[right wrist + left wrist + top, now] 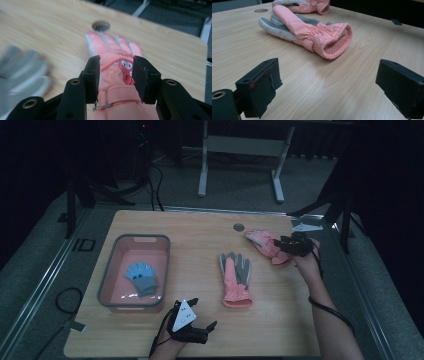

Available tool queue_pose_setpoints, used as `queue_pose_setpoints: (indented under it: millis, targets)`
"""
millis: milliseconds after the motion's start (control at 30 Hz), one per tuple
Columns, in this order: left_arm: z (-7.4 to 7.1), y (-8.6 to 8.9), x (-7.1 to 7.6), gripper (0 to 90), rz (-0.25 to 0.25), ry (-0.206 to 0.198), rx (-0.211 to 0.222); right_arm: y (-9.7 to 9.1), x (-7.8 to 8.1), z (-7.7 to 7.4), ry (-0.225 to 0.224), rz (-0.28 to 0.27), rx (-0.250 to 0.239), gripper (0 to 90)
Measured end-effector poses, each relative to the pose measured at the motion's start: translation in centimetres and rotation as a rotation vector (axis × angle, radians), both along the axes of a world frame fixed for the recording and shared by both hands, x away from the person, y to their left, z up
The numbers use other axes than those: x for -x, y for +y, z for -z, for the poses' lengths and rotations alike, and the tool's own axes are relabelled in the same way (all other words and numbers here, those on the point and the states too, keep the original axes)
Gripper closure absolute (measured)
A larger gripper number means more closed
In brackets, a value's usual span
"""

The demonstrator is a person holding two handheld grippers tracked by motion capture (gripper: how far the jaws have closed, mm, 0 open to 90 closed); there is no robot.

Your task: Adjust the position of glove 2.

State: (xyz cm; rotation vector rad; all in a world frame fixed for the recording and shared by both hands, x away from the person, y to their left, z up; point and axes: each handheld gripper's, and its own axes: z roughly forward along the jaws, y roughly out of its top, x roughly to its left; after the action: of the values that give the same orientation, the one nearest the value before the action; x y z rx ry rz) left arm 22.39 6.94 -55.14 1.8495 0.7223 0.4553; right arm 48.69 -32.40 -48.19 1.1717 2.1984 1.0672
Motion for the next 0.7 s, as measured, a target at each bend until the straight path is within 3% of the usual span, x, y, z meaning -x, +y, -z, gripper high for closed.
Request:
queue_pose_setpoints:
  millis: [67,100,167,300,367,433,600,700]
  targets:
    - [0.0,0.0,0.0,6.1,-0.002,0.001,0.000,0.1,-0.5,0.4,0.012,-0.003,0.011,57.2]
    - [0.0,0.2,0.0,6.1,-0.005,0.007,0.001,0.1,-1.9,1.3,0.043,0.003,0.011,57.2]
    - [0.1,0.2,0.0,6.1,-0.002,0.013,0.011,-0.1,-2.6,1.9,0.058,-0.004,0.008,55.5]
    - [0.0,0.1,0.2,6.1,0.031,0.002,0.021,-0.5,-3.8,3.8,0.140,-0.033,0.000,53.2]
    - [0.0,0.1,0.2,6.1,0.032,0.003,0.019,-0.5,-3.8,4.6,0.136,-0.034,0.016,53.6]
    - [0.1,0.1,0.1,6.0,0.029,0.009,0.019,-0.4,-3.8,5.0,0.138,-0.027,0.000,55.2]
    - [0.2,0.1,0.0,6.1,0.028,0.013,0.015,-0.5,-3.6,5.3,0.145,-0.024,-0.027,74.2]
    - [0.2,0.1,0.0,6.1,0.034,0.014,0.021,-0.5,-3.6,5.2,0.156,-0.011,-0.035,79.7]
